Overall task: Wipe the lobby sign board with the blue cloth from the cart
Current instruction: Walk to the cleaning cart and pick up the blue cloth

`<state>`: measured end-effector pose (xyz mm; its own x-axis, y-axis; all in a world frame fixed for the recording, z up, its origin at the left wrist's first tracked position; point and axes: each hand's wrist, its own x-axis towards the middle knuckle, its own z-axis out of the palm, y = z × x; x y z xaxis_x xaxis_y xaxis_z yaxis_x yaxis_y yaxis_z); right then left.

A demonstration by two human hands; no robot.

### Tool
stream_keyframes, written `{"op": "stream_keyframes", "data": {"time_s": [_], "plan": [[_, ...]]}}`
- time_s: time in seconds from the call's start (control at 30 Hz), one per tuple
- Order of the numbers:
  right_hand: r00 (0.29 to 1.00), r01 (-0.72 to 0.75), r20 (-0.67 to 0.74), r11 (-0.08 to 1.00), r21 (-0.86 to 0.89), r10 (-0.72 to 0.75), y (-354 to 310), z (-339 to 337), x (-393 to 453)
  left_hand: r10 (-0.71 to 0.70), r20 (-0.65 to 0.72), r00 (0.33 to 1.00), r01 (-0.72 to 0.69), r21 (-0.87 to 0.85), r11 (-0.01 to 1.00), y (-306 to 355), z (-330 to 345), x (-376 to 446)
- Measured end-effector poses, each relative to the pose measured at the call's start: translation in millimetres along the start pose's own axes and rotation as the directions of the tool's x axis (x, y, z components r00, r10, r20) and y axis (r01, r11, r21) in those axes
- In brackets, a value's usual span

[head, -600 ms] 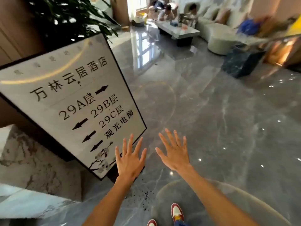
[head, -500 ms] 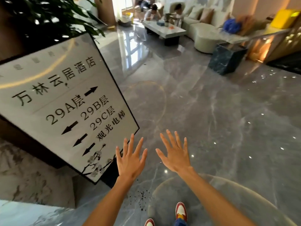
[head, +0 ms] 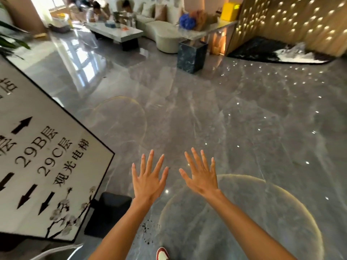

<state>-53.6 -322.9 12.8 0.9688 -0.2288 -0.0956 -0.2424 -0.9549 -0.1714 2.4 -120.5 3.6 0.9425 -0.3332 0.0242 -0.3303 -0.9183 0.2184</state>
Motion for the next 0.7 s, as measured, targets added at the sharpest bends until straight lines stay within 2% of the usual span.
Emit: {"op": "stream_keyframes", "data": {"time_s": [0.2,0.4,0.7], "plan": [[0.989,-0.140,-0.041,0.990,0.035,0.141,47,-5,-43,0.153,0.037,0.988,-0.153,-0.005,0.988,54,9,-5],[0.958,-0.274,-0.067,0.958,0.084,0.279,103,-7,-103,0.318,0.076,0.945,-0.318,-0.013,0.948,120,19,-31],[0.863,-0.483,-0.095,0.866,0.129,0.496,174,-3,-226,0.504,0.145,0.851,-0.511,0.012,0.860,219,39,-103]]}}
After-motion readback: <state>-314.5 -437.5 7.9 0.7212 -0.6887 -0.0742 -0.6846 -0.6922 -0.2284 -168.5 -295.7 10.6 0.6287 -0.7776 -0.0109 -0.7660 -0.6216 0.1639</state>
